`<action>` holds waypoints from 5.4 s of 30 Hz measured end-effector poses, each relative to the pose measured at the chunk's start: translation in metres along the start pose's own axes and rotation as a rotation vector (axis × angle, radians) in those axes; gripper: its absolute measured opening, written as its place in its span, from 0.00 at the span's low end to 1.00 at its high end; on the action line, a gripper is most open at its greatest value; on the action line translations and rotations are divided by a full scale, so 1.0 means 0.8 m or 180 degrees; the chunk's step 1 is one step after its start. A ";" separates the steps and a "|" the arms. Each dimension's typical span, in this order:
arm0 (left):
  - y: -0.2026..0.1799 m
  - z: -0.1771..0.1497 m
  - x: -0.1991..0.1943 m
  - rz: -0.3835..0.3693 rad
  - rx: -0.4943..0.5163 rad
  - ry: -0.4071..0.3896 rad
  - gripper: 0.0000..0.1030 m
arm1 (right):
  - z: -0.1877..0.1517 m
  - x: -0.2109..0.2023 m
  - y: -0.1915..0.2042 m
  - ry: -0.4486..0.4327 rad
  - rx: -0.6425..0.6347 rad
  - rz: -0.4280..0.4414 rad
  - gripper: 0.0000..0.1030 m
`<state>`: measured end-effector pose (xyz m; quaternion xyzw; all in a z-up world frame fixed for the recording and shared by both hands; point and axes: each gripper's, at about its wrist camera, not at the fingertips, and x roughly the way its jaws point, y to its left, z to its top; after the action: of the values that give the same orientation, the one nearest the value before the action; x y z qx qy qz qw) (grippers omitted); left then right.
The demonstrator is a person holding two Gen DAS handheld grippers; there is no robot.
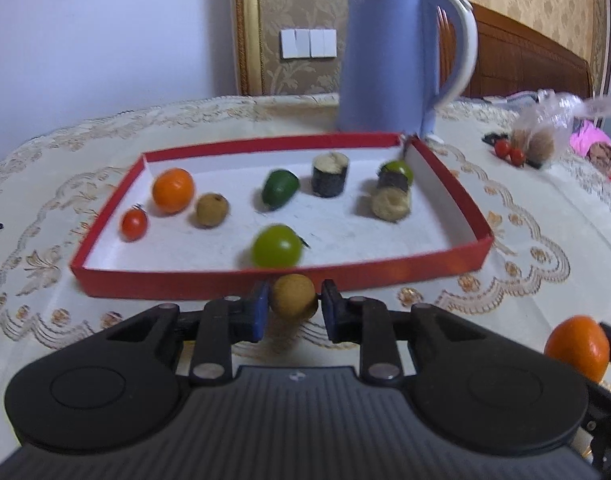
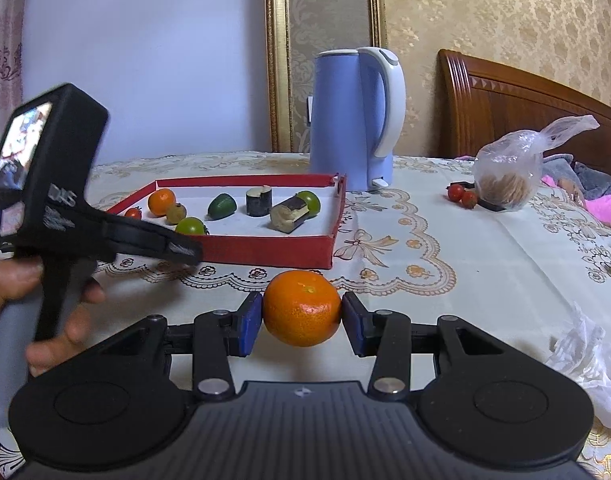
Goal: Organize fruits
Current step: 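Lower the kiwi fruit into the box and open the left gripper, then lower the tangerine into the box and open the right gripper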
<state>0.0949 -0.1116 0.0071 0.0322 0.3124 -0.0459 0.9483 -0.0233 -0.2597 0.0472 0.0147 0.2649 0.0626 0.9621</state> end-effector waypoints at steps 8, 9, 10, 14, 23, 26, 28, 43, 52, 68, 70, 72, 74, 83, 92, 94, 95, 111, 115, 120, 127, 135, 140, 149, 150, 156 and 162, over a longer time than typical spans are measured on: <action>0.032 0.032 -0.005 0.0237 -0.0050 -0.0176 0.24 | 0.002 -0.001 0.008 -0.0015 -0.0020 0.0064 0.41; 0.034 0.036 -0.004 0.0262 -0.0036 -0.0192 0.24 | 0.003 -0.002 0.008 -0.0017 -0.0021 0.0067 0.41; 0.035 0.039 -0.003 0.0298 -0.0024 -0.0206 0.24 | 0.003 -0.002 0.009 -0.0020 -0.0021 0.0071 0.41; 0.038 0.049 0.007 0.0376 -0.0011 -0.0199 0.24 | 0.004 -0.003 0.010 -0.0028 -0.0022 0.0079 0.41; 0.034 0.068 0.032 0.0484 0.0097 -0.0226 0.24 | 0.006 -0.005 0.012 -0.0053 -0.0050 0.0100 0.41; 0.031 0.074 0.042 0.0512 0.0144 -0.0238 0.24 | 0.007 -0.006 0.011 -0.0060 -0.0052 0.0102 0.41; 0.028 0.078 0.048 0.0527 0.0176 -0.0262 0.24 | 0.008 -0.007 0.011 -0.0067 -0.0054 0.0100 0.41; 0.032 0.100 0.097 0.0607 0.0187 -0.0166 0.24 | 0.015 -0.012 0.011 -0.0104 -0.0076 0.0093 0.41; 0.035 0.101 0.108 0.0655 0.0221 -0.0121 0.26 | 0.017 -0.011 0.014 -0.0106 -0.0094 0.0106 0.41; 0.059 0.077 0.073 0.0552 0.0125 -0.0112 0.41 | 0.026 0.006 0.042 -0.0075 -0.0293 0.0197 0.41; 0.063 0.070 0.065 0.0544 0.0110 -0.0122 0.43 | 0.028 0.009 0.047 -0.0078 -0.0323 0.0203 0.41; 0.066 0.063 0.057 0.0542 0.0107 -0.0148 0.45 | 0.031 0.012 0.049 -0.0081 -0.0324 0.0215 0.41; 0.072 0.057 0.047 0.0506 0.0059 -0.0165 0.47 | 0.034 0.016 0.051 -0.0075 -0.0324 0.0234 0.41; 0.101 0.024 0.010 0.0542 -0.0111 -0.0294 0.66 | 0.057 0.039 0.061 -0.0080 -0.0391 0.0222 0.41; 0.129 0.009 0.006 0.0461 -0.0366 -0.0381 0.82 | 0.081 0.067 0.079 -0.0076 -0.0491 0.0181 0.41; 0.134 0.008 0.009 0.0418 -0.0412 -0.0364 0.84 | 0.088 0.073 0.080 -0.0089 -0.0487 0.0173 0.41; 0.136 0.008 0.010 0.0397 -0.0427 -0.0352 0.84 | 0.091 0.077 0.081 -0.0092 -0.0491 0.0165 0.41; 0.144 0.005 0.011 0.0500 -0.0419 -0.0377 1.00 | 0.124 0.128 0.091 -0.0081 -0.0477 0.0082 0.41; 0.144 0.005 0.013 0.0499 -0.0411 -0.0357 1.00 | 0.130 0.143 0.089 -0.0042 -0.0386 0.0091 0.41; 0.145 0.005 0.011 0.0539 -0.0407 -0.0395 1.00 | 0.133 0.164 0.086 -0.0006 -0.0269 0.0049 0.41; 0.140 0.004 0.009 0.0521 -0.0343 -0.0434 1.00 | 0.132 0.189 0.079 0.0089 -0.0152 -0.0008 0.41; 0.139 0.003 0.011 0.0533 -0.0301 -0.0424 1.00 | 0.128 0.200 0.082 0.0158 -0.0144 -0.0037 0.41; 0.138 0.002 0.012 0.0534 -0.0290 -0.0419 1.00 | 0.127 0.210 0.083 0.0178 -0.0122 -0.0102 0.42; 0.138 0.002 0.013 0.0516 -0.0278 -0.0417 1.00 | 0.119 0.234 0.084 0.0291 -0.0066 -0.0187 0.42; 0.138 0.002 0.013 0.0513 -0.0277 -0.0416 1.00 | 0.119 0.235 0.085 0.0300 -0.0070 -0.0180 0.45; 0.137 0.002 0.012 0.0512 -0.0270 -0.0426 1.00 | 0.121 0.228 0.091 0.0237 -0.0170 -0.0165 0.60; 0.138 0.002 0.011 0.0448 -0.0313 -0.0399 1.00 | 0.119 0.196 0.090 0.0179 -0.0179 -0.0211 0.67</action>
<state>0.1146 -0.0030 0.0068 0.0045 0.2513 0.0343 0.9673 0.1509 -0.1675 0.0538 -0.0228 0.2904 0.0385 0.9559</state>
